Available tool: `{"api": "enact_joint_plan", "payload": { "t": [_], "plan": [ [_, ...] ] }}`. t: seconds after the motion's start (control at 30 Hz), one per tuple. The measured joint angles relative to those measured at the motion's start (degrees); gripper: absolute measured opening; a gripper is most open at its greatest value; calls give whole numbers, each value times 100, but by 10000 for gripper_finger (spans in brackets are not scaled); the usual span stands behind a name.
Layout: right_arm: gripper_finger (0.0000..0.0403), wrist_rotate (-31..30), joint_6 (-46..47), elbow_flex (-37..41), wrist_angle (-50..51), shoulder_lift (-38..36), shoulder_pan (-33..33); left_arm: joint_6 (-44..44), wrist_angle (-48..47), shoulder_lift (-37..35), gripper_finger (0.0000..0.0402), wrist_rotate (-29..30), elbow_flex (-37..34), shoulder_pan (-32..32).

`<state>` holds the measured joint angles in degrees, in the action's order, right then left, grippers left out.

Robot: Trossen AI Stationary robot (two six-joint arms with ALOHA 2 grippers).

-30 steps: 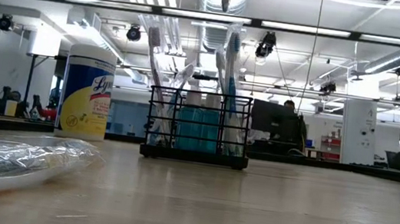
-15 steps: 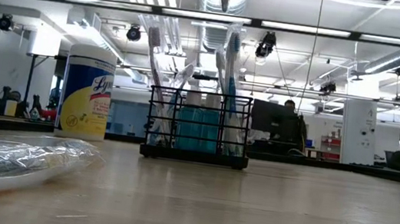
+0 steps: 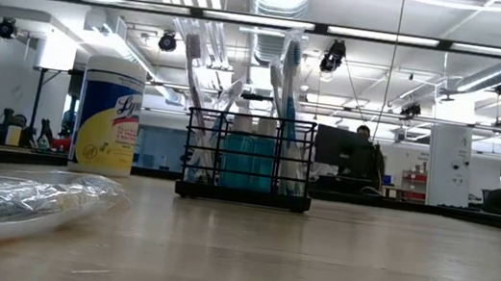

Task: Pick & Place toothbrushing station
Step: Put the purple toothbrush into the wire organizer

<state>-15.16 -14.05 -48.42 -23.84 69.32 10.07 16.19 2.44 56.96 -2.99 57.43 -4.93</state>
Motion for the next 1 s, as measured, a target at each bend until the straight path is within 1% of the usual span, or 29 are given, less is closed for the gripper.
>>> {"api": "enact_joint_plan", "payload": {
  "t": [0.13, 0.23, 0.37, 0.5, 0.67, 0.73, 0.9, 1.0],
  "plan": [
    [175, 2, 63, 363, 102, -744, 0, -139, -123, -836, 21, 255, -409, 7],
    [149, 29, 186, 690, 210, -1412, 0, -289, -228, -1528, 21, 444, -791, 35],
    [87, 172, 228, 1238, 272, -2301, 1, -416, -207, -2367, 21, 659, -1386, 37],
    [21, 214, 371, 1958, 14, -3101, 0, -385, -174, -3105, 21, 1057, -1985, 37],
    [12, 216, 683, 2840, -317, -3929, 6, -538, 9, -3915, 21, 1264, -2704, 37],
    [10, 214, 729, 3149, -360, -4207, 4, -667, -84, -4174, 21, 1358, -3002, 37],
    [8, 169, 780, 3818, -481, -4881, 3, -786, -46, -4781, 21, 1528, -3491, 37],
    [8, 162, 846, 4157, -564, -5317, 0, -854, -79, -5057, 21, 1528, -3759, 37]
  ]
}}
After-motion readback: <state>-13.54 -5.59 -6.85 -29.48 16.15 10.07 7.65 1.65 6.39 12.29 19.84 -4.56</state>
